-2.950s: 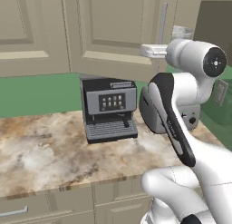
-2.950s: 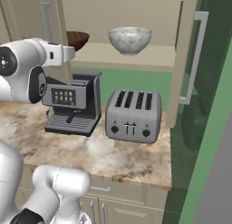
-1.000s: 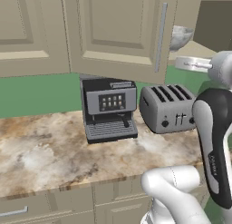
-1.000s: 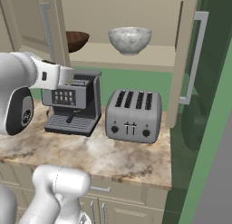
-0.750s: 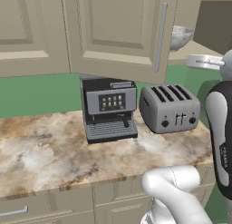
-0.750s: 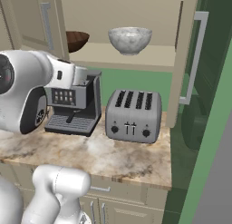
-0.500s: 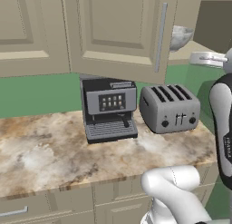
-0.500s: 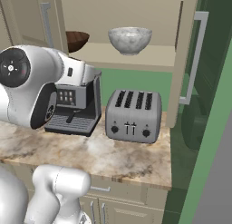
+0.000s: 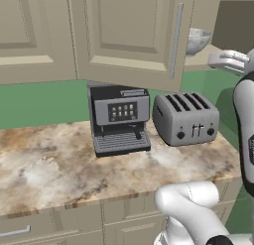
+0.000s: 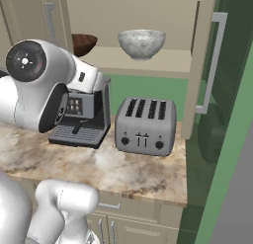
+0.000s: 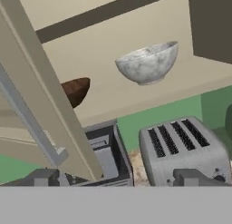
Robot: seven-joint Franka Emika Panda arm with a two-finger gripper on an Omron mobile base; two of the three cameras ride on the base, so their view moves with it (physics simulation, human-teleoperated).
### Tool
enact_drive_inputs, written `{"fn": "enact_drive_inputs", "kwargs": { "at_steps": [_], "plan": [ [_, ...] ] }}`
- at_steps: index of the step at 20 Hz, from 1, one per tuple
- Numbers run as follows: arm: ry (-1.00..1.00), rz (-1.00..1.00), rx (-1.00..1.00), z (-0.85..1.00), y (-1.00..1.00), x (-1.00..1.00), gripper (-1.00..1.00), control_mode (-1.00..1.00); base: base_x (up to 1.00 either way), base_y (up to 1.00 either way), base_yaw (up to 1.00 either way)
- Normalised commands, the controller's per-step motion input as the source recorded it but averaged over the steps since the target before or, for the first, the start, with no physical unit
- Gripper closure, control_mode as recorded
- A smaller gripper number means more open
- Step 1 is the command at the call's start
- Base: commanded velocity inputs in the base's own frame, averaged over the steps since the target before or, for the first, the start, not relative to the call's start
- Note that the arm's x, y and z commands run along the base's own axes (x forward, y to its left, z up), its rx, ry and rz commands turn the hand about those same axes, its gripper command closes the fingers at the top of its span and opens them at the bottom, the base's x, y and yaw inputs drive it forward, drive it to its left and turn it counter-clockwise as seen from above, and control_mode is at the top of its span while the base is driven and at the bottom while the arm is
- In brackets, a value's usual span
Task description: Move the bowls from the cabinet to the plates on the dining table.
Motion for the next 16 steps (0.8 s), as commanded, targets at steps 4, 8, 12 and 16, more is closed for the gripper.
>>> {"fn": "enact_drive_inputs", "kwargs": {
  "at_steps": [4,8,12,16],
  "plan": [
    [0.0,0.0,0.26,0.0,-0.11,0.09,-1.0,-1.0,0.0,0.0,0.0],
    [0.0,0.0,0.22,-0.01,-0.1,0.23,-1.0,-1.0,0.0,0.0,0.0],
    [0.0,0.0,0.15,-0.09,-0.01,0.41,-1.0,-1.0,0.0,0.0,0.0],
    [0.01,0.0,0.08,-0.09,0.0,0.62,-1.0,-1.0,0.0,0.0,0.0]
  ]
}}
